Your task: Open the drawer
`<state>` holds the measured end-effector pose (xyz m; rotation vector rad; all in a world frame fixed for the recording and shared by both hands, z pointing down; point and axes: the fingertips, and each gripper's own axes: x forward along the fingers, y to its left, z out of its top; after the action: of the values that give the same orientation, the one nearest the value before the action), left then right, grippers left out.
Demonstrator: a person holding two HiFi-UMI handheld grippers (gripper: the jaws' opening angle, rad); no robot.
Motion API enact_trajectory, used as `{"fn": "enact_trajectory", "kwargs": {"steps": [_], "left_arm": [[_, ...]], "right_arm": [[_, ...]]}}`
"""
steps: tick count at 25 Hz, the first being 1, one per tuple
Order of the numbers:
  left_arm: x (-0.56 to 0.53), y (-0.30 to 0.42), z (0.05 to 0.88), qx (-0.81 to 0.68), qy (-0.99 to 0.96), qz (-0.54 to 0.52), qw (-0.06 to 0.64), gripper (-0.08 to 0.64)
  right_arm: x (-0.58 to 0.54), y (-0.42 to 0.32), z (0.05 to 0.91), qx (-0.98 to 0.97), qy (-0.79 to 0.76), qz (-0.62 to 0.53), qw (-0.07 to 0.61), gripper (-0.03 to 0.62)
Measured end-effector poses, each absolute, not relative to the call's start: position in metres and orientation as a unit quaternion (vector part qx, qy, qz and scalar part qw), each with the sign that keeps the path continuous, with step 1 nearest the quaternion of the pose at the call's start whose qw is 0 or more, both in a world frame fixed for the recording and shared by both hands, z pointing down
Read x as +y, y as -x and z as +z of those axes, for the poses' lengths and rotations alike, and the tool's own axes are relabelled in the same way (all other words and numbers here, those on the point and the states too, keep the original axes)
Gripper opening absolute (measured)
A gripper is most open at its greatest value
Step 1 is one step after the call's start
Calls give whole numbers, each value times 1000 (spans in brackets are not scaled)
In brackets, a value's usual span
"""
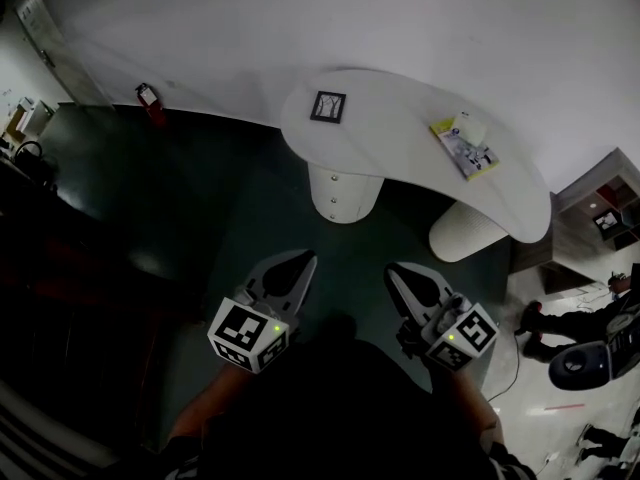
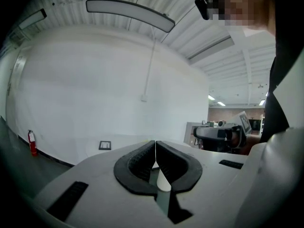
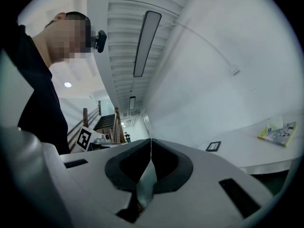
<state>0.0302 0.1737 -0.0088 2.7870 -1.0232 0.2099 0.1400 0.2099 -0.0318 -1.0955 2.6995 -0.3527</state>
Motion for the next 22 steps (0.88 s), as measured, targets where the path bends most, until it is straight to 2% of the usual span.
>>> {"fn": "enact_trajectory", "kwargs": {"steps": [4,11,16,22], "left_arm": [[147,-53,-10,-340,-934,79,77,15],[95,-57,-9,-331,-936,83,83,17],[44,-39,-2,-311,-943,78,87,16],[-21,1,-4,-259,-959,91,73,15]], "right_arm": [[179,-159,-19,908,380,-141,104,17],[134,-151,-13,905,374,-169,115,17],[89,-131,-4,903,391,-152,91,17],[20,-86,-11,881,430,-164,112,17]]}}
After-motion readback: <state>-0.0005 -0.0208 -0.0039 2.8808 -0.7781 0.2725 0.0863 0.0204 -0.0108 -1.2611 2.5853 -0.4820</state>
